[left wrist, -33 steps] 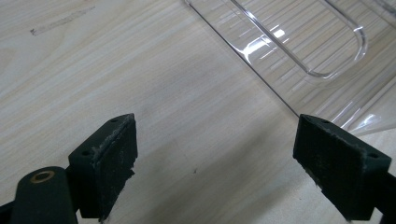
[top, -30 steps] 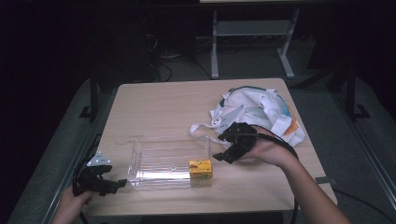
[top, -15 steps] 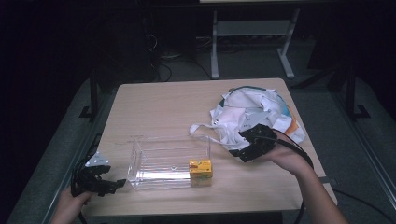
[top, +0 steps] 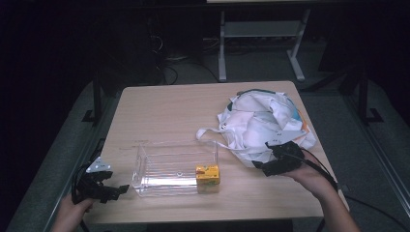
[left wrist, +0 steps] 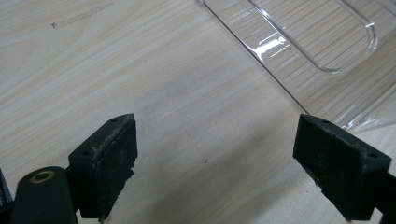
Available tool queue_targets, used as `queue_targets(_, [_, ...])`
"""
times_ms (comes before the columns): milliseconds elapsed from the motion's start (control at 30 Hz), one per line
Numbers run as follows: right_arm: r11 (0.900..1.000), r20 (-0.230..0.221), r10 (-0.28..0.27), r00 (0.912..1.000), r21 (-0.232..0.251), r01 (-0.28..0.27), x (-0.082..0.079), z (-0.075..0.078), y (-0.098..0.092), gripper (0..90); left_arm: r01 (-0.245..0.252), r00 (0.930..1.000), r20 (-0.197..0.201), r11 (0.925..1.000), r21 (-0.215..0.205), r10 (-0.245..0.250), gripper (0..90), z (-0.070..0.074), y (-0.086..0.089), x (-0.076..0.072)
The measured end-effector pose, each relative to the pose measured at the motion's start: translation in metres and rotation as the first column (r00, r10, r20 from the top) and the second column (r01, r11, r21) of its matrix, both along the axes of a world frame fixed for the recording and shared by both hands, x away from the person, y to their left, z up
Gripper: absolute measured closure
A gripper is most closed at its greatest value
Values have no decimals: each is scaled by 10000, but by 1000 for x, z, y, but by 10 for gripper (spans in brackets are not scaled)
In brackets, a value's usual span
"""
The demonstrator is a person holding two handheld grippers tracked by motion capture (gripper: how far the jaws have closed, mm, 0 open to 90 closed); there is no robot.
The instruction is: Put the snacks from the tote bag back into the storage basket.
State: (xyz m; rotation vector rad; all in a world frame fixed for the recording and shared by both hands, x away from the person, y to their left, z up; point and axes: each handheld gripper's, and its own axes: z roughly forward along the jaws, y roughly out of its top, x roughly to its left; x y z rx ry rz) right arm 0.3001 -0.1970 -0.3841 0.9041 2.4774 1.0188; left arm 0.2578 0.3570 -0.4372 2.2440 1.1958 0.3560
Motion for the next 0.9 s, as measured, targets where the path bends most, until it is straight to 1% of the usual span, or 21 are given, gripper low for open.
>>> queue_targets(100, [9997, 182, -215, 9996, 135, 213, -6, -6, -6, 191, -9, 10000, -9, 10000, -5, 9, 137, 0, 0, 0])
queue_targets(167, [9992, 196, -308, 9993, 247, 303, -9, -11, -10, 190, -3, 10000, 5, 10000, -20, 3, 137, 0, 0, 0])
queue_targets(200, [9987, 173, -444, 9989, 274, 439, -11, -13, -12, 190, -21, 10000, -5, 10000, -26, 21, 137, 0, 0, 0])
queue_targets(267, [9975, -12, -573, 9984, 406, 573, -14, -17, -16, 190, -18, 10000, -34, 10000, -5, 18, 137, -1, 0, 0])
queue_targets(333, [9963, 23, -738, 9973, 434, 736, -17, -23, -19, 189, -6, 10000, -45, 10000, 11, 6, 137, -1, 0, 0])
queue_targets(367, [9958, -60, -783, 9969, 465, 785, -18, -25, -20, 185, -16, 10000, -42, 10000, -22, 16, 137, -1, 0, 0])
queue_targets(533, [9932, -96, -1020, 9947, 545, 1024, -26, -35, -28, 181, 18, 10000, -35, 10000, 13, -18, 137, -1, 0, 0])
queue_targets(600, [9901, -209, -1249, 9920, 626, 1259, -29, -38, -31, 181, 1, 10000, -58, 10000, 1, -1, 137, -2, 0, 0])
queue_targets(633, [9900, -150, -1280, 9917, 579, 1286, -30, -40, -32, 181, 18, 10000, -61, 10000, 32, -18, 137, -2, 0, 0])
queue_targets(733, [9875, -196, -1477, 9888, 534, 1485, -33, -44, -36, 180, 26, 10000, -69, 10000, 38, -26, 137, -2, 0, 0])
queue_targets(900, [9869, -299, -1513, 9880, 523, 1527, -31, -50, -37, 175, 41, 10000, -53, 10000, 58, -41, 137, -2, 0, 0])
